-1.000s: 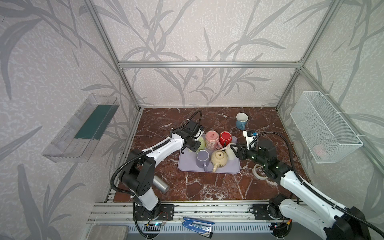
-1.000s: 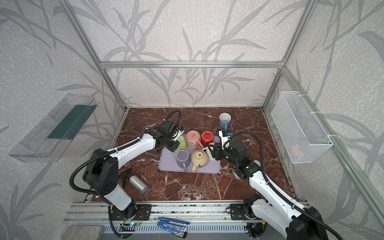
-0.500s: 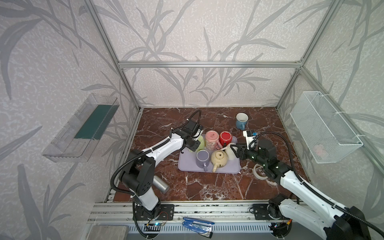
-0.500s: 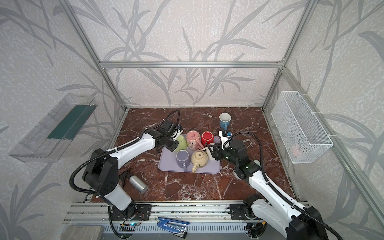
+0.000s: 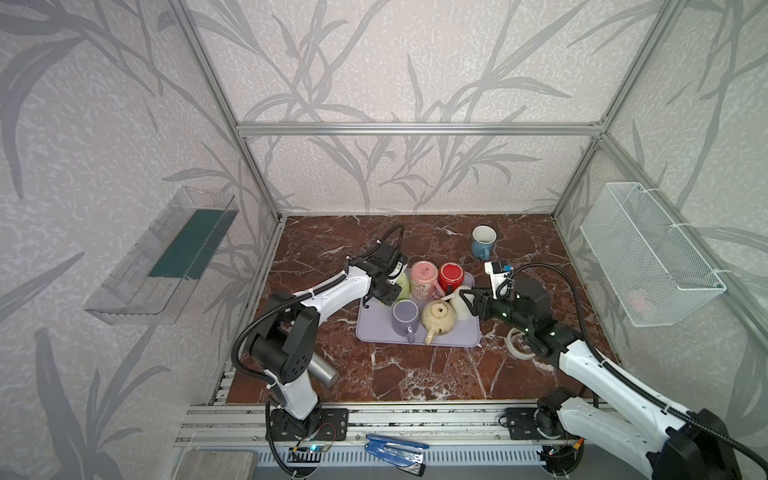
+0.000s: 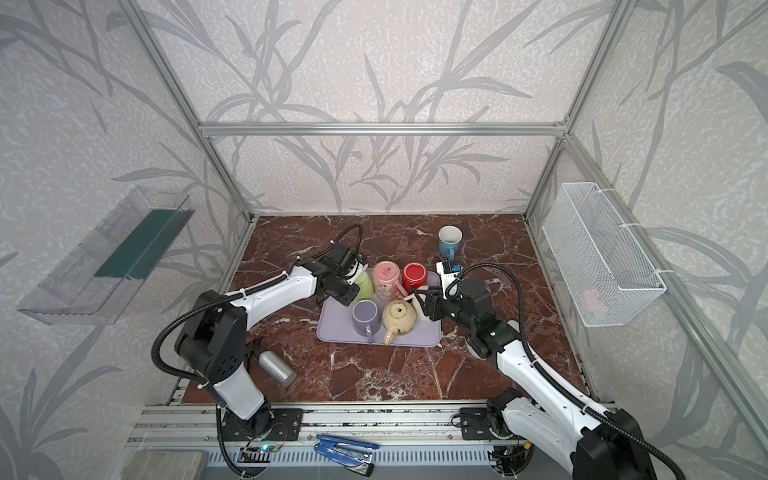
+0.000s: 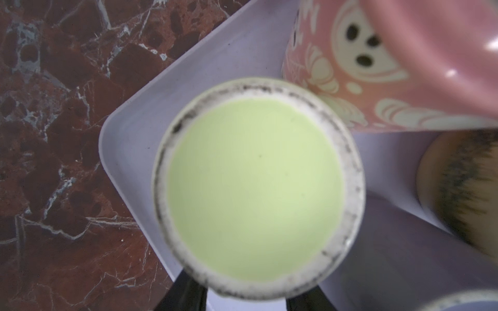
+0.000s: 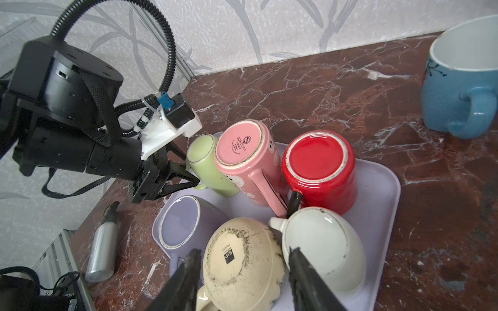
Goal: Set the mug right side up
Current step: 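Lower the left gripper onto the upside-down green mug and close it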
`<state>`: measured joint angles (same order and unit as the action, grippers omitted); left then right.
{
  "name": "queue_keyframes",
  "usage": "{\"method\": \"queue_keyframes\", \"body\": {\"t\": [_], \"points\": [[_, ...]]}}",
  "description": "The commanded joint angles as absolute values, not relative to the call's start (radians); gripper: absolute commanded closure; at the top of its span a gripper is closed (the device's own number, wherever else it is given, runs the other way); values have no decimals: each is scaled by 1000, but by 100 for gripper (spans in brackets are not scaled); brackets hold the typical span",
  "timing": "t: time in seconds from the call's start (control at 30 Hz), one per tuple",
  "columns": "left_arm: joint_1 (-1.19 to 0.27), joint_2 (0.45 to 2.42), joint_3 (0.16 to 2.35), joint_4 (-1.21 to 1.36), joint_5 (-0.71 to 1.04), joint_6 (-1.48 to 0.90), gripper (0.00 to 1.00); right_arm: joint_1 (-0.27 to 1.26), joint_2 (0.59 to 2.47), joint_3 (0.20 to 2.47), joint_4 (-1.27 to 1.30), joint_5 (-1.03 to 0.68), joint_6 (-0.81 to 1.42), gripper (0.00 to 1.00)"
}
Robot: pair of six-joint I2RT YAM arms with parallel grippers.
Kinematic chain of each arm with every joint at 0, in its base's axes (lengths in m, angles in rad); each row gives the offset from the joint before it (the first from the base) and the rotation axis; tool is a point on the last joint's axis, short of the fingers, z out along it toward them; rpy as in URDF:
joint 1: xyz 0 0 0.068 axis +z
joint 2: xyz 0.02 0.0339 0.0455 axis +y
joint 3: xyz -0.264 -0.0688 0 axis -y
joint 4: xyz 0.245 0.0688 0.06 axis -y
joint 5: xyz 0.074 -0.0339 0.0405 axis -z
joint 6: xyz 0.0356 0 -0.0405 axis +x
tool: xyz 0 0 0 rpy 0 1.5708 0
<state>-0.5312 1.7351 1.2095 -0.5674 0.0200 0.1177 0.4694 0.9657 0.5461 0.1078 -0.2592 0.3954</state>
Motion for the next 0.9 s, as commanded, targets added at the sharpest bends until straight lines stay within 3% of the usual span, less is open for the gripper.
{"method": "queue_keyframes", "body": {"t": [0.0,0.2,0.33,0.87], "points": [[-534,1756,1242,-584,35,124,60,475,968,540,132,-246,388,47],[-534,1769,1244,-583,40,127,74,476,966,540,129,-241,384,47],[-534,1771,1245,-579,39,127,77,477,969,540,128,-238,382,47],[-534,1798,1253,-575,-3,126,82,480,988,540,133,-230,379,47]]}}
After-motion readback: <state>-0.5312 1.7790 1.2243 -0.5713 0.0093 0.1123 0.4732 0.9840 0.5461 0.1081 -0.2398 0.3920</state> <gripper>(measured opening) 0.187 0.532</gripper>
